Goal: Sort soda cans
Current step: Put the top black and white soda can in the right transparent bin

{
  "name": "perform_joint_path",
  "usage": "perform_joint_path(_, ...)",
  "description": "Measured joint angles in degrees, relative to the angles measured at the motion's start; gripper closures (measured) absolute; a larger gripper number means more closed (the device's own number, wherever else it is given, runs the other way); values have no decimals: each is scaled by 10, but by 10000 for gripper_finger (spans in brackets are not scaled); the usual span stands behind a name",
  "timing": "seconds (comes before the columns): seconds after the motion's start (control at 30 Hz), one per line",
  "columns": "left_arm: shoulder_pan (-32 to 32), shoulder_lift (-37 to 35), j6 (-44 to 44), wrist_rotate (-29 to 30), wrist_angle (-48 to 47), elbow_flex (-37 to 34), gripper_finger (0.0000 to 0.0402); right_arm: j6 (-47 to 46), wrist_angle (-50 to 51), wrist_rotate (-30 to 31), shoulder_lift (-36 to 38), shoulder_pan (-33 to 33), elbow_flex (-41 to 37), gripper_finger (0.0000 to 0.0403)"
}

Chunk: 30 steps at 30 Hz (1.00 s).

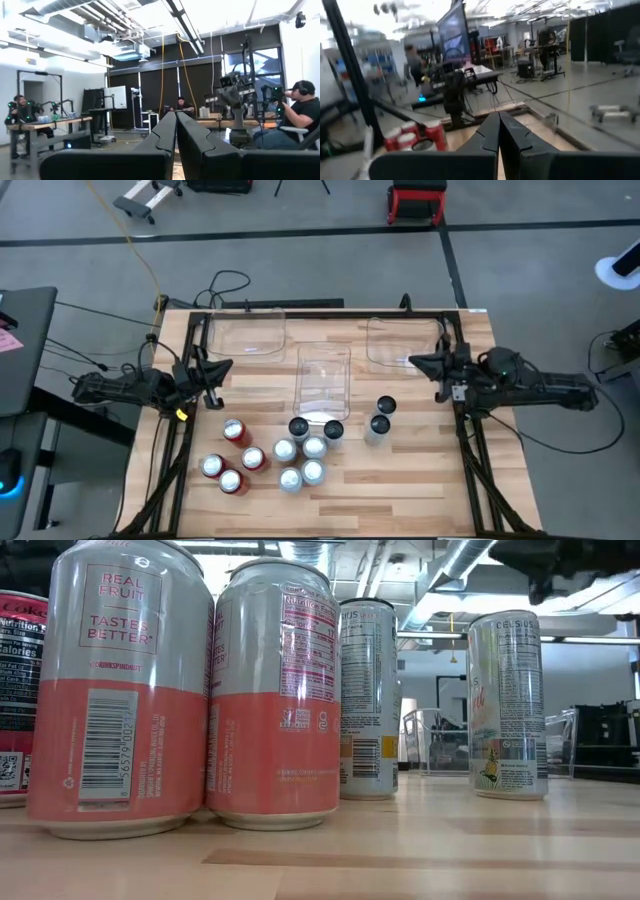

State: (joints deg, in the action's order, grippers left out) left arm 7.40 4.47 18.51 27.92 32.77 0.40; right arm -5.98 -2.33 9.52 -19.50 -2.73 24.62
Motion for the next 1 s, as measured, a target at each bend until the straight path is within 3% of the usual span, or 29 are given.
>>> perform_joint_path(0.13, 0, 0, 4, 0, -6, 0, 389, 74, -9, 0, -55, 10, 45, 376)
perform_joint_path(0.43, 0, 0, -18, -1, -56, 0, 389, 66, -3, -3, -116, 28, 58, 375)
perform_joint_path(0.53, 0, 0, -16, -17, -82, 0, 389, 65, 9, 25, -129, 13, 58, 364)
perform_joint_path(0.67, 0, 1, -54, -5, -98, 0, 365, 56, 44, 35, -145, -30, 78, 316)
perform_joint_path(0.8, 0, 6, -89, -8, -84, 0, 320, 29, 79, 37, -148, -60, 91, 236)
perform_joint_path(0.9, 0, 6, -137, -62, -104, 0, 295, 22, 51, 49, -148, -87, 91, 171)
perform_joint_path(1.0, -1, 7, -77, -105, -126, 3, 283, -19, 33, 51, -148, -113, 102, 121)
